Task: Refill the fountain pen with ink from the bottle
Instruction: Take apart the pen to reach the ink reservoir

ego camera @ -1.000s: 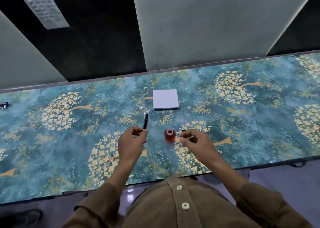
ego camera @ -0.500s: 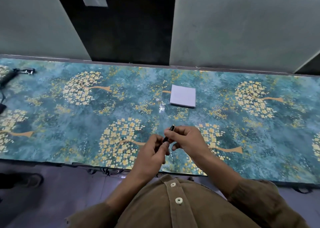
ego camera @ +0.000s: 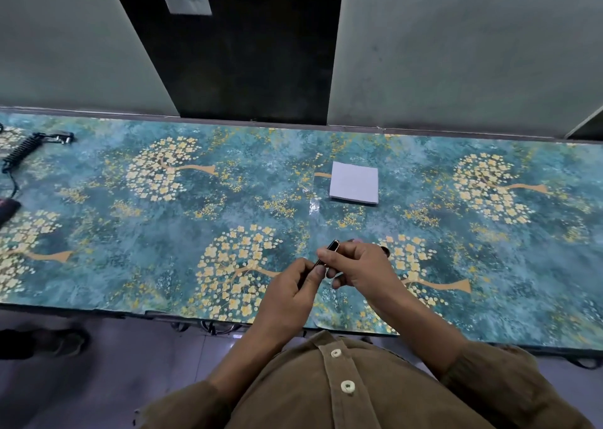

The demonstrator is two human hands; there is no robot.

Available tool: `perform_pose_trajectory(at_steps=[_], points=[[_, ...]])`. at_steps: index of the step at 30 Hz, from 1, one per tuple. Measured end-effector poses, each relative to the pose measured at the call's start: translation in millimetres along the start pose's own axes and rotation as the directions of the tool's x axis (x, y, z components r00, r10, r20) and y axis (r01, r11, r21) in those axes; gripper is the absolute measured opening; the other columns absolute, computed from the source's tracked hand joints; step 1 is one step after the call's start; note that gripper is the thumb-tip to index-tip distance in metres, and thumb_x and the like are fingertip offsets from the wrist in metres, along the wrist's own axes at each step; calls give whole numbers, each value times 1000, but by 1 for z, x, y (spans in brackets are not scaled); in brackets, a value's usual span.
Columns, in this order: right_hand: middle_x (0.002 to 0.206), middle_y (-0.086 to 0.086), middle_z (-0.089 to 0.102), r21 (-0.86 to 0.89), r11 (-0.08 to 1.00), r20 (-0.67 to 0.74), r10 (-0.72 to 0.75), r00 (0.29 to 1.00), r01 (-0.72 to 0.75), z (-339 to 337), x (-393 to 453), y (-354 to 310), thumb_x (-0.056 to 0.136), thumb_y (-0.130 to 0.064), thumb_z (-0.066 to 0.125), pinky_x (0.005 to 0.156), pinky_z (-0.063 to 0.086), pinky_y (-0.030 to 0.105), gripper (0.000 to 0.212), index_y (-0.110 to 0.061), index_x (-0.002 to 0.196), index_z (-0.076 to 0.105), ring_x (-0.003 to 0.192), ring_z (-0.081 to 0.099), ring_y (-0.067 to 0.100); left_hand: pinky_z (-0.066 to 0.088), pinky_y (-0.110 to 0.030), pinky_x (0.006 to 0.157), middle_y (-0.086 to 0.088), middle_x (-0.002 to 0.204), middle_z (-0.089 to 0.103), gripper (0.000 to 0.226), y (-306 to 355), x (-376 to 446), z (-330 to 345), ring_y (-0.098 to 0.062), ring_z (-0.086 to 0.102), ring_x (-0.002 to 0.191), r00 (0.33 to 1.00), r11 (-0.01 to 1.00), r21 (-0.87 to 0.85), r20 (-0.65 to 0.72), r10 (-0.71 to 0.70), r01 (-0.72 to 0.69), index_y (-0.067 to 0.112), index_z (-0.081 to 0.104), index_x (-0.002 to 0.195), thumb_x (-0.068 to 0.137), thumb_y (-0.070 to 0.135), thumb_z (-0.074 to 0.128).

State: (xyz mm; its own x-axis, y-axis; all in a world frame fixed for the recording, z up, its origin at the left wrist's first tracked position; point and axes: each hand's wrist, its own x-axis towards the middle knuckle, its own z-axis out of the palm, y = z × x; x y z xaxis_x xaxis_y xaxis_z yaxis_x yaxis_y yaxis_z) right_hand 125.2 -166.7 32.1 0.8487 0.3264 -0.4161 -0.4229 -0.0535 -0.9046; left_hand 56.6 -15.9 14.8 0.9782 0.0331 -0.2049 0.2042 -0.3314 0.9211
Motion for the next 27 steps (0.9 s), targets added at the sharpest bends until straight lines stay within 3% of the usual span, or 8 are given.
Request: perform_pose_trajectory(at_steps=[3,6,10,13,17,22,25,27], points=[[66,1,68,22,1000,-76,3,997,-1,-3,9,-2,89,-20,73,57,53,28,17,-3,92,77,58,59,13,33,-26,53,-3,66,54,24,-7,-1,-4,-9,39,52,998,998,3,-17,-60,60,22,57,84,99,39,52],[67,0,68,-6,1000,-135,16,991,-17,-5,26,-1,91,-20,71,57,54,28,17,-3,94,74,60,60,12,38,-34,58,-4,70,59,20,-21,-4,-9,-13,44,56,985,986,-19,-46,-167,166,23,58,84,98,37,55],[86,13,70,-231,968,-104,76,992,-99,9,61,14,91,-19,71,61,58,34,18,-3,99,69,68,63,17,44,-36,62,-1,75,65,10,-35,-13,-17,-15,50,59,957,961,-83,-102,-272,264,29,63,88,97,32,58],[94,16,69,-500,849,-63,164,984,-173,25,92,34,89,-25,73,64,60,38,32,-5,107,55,76,70,23,44,-36,63,5,72,64,10,-40,-19,-22,-15,50,58,942,945,-151,-130,-310,291,28,65,88,96,27,60],[100,9,64,-783,616,-36,99,994,-90,41,114,49,86,-29,73,69,49,37,37,-11,110,53,85,63,25,45,-32,61,-3,77,66,10,-40,-24,-30,-14,52,57,923,934,-201,-194,-334,295,20,64,88,97,22,59],[90,5,60,-810,584,-26,59,998,-56,44,117,55,85,-27,74,68,49,37,35,-12,106,51,81,60,23,47,-22,60,-5,80,65,7,-44,-28,-41,-15,55,63,892,911,-280,-252,-375,304,16,65,95,98,15,59],[90,5,62,-803,594,-23,55,998,-52,42,114,57,85,-30,75,59,44,32,37,-14,108,50,76,58,18,44,-26,61,-1,78,66,11,-47,-28,-43,-16,56,65,873,886,-332,-257,-414,323,16,66,100,97,10,57],[92,6,65,-796,604,-14,48,999,-40,40,108,56,84,-34,75,60,44,32,43,-15,112,48,79,62,21,43,-29,60,-3,81,68,14,-44,-26,-44,-15,57,65,867,873,-371,-259,-425,317,14,65,103,97,6,56]])
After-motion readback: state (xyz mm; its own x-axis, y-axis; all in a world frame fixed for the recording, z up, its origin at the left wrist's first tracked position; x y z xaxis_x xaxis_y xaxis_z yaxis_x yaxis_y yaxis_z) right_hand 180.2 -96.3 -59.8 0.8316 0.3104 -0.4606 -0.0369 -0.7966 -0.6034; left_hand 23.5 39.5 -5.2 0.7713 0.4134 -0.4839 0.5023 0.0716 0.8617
